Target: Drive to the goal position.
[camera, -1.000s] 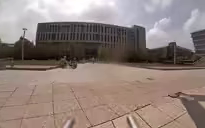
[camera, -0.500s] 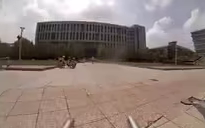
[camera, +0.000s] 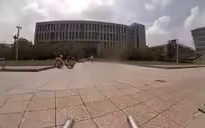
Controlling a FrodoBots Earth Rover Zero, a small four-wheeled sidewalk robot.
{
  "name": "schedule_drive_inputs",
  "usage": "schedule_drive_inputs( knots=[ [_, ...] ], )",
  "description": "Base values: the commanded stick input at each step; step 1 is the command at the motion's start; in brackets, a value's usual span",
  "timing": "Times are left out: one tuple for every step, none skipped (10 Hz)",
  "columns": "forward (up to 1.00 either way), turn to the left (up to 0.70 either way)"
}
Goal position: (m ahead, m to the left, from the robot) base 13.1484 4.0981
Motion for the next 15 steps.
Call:
schedule_drive_inputs(
  knots=[
    [0.70, 0.00],
    [0.70, 0.00],
    [0.70, 0.00],
    [0.70, 0.00],
    [0.70, 0.00],
    [0.70, 0.00],
    [0.70, 0.00],
    [0.70, 0.00],
    [0.70, 0.00],
    [0.70, 0.00],
    [0.70, 0.00],
    [0.70, 0.00],
    [0.70, 0.00],
    [0.70, 0.00],
    [0.70, 0.00]
  ],
)
